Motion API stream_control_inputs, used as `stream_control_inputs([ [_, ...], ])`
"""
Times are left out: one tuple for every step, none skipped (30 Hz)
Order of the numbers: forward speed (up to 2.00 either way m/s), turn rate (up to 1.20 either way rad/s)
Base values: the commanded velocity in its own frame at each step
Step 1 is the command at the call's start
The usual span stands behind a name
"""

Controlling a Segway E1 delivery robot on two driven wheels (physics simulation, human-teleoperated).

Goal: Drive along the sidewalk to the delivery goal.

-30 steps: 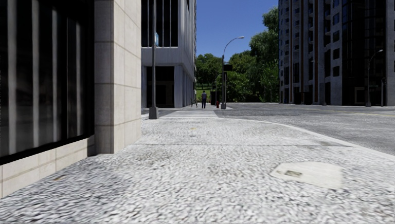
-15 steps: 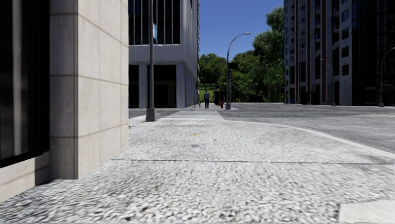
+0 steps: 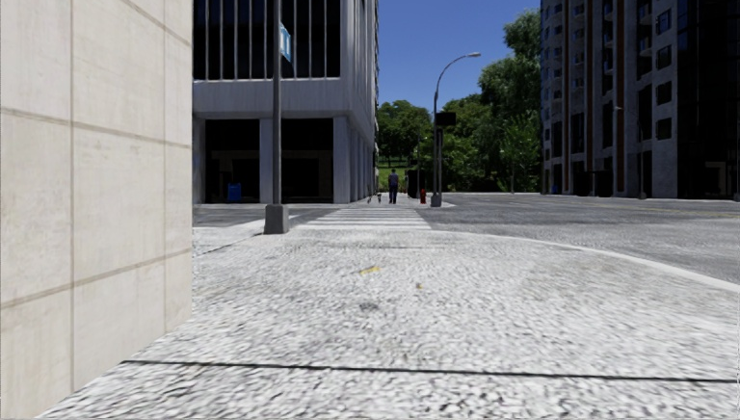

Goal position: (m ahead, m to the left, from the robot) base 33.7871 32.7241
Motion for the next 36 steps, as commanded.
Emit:
stream_control_inputs([
  [1.93,0.00],
  [1.93,0.00],
  [1.94,0.00],
  [1.94,0.00],
  [1.94,0.00],
  [1.94,0.00],
  [1.94,0.00],
  [1.94,0.00],
  [1.94,0.00],
  [1.94,0.00],
  [1.94,0.00],
  [1.94,0.00],
  [1.94,0.00],
  [1.94,0.00],
  [1.94,0.00],
  [1.94,0.00],
  [1.94,0.00],
  [1.94,0.00],
  [1.94,0.00],
  [1.94,0.00],
  [1.94,0.00],
  [1.94,0.00],
  [1.94,0.00],
  [1.94,0.00],
  [1.94,0.00],
  [1.94,0.00],
  [1.94,0.00],
  [1.94,0.00],
  [1.94,0.00],
  [1.94,0.00],
  [1.94,0.00],
  [1.94,0.00],
  [1.94,0.00],
  [1.94,0.00],
  [1.94,0.00],
  [1.94,0.00],
])
